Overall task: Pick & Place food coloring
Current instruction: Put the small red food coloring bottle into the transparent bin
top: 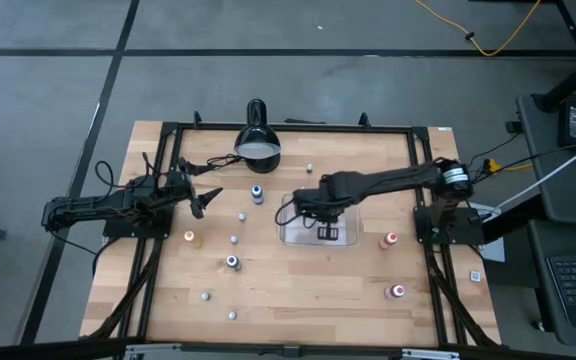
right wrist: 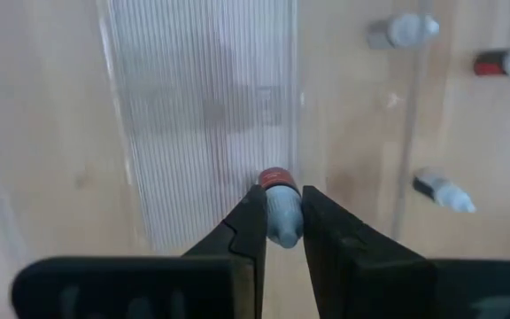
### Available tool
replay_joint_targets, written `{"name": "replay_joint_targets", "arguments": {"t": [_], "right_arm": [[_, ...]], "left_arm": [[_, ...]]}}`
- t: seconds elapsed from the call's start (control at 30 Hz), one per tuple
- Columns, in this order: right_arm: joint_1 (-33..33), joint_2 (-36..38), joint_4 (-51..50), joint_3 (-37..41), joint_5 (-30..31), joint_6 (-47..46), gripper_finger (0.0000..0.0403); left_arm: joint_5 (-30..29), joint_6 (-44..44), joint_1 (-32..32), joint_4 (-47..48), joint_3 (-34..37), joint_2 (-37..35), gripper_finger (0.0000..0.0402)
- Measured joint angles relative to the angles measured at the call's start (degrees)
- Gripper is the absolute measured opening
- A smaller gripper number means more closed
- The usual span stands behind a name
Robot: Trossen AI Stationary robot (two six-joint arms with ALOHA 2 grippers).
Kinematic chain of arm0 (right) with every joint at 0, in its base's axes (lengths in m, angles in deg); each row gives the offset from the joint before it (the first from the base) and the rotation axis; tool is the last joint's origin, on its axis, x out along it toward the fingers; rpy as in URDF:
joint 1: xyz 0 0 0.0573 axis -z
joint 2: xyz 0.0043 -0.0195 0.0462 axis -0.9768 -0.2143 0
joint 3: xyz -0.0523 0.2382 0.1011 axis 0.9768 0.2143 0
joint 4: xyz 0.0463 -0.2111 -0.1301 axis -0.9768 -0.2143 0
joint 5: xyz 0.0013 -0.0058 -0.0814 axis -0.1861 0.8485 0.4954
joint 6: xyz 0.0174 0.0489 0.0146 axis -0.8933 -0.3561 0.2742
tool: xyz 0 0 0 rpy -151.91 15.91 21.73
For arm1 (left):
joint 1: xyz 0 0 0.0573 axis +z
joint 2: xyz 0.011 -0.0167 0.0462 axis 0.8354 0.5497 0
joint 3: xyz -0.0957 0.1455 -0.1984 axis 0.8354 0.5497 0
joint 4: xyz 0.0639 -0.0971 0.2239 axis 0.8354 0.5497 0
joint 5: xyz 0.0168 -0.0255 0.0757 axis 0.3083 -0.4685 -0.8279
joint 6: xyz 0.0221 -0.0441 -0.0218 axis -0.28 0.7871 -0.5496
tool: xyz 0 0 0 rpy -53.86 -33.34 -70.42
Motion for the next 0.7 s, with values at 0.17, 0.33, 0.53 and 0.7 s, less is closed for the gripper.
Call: {"name": "replay_joint_targets", "arguments": {"t": [0.17, 0.33, 0.53, 0.7], "right_arm": [[0.0, -2.39, 2.29, 0.55, 0.02, -2.16, 0.006], [-0.12, -2.42, 3.69, 4.47, 0.02, -4.07, 0.006], [-0.5, -2.28, 7.24, 7.22, 0.08, -4.05, 0.006], [-0.48, -2.19, 10.56, 9.29, 0.13, -4.08, 0.006]], "left_arm": [[0.0, 0.0, 0.0, 0.0, 0.0, -0.02, 0.0347], [0.01, 0.02, 0.0, 0.0, 0.01, -0.01, 0.0347], [0.0, 0.01, -0.01, 0.0, 0.02, -0.02, 0.0347], [0.01, 0.01, -0.01, -0.01, 0.01, -0.01, 0.0347]]}}
